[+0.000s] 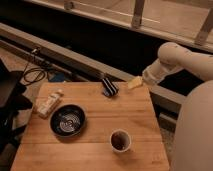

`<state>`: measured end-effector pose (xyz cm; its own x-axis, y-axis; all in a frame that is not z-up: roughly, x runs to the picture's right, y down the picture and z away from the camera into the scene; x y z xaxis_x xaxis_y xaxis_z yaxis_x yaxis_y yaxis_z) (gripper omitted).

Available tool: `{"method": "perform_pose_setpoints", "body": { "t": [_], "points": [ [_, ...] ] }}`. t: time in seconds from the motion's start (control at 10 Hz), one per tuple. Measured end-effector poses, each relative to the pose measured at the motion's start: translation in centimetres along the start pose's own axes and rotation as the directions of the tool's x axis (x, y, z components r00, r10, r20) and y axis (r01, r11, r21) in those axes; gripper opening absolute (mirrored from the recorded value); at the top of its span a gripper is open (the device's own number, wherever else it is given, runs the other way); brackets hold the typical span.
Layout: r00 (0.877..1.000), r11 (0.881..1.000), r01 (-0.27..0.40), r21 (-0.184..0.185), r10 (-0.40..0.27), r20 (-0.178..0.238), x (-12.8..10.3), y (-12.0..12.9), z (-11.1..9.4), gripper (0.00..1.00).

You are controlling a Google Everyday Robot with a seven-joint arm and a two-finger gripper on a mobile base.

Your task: Drag the ceramic bowl in a circle

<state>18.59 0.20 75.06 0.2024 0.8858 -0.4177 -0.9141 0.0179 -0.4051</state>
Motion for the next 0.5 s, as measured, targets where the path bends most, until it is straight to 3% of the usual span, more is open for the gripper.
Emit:
{"method": "perform_pose_setpoints", "body": {
  "t": [0.3, 0.5],
  "points": [
    [0.999, 1.000, 0.017, 0.010, -0.017, 0.027, -0.6, -0.3, -0.4, 0.80],
    [0.997, 0.999, 0.050, -0.003, -0.049, 0.060, -1.4, 0.4, 0.2, 0.80]
  ]
}}
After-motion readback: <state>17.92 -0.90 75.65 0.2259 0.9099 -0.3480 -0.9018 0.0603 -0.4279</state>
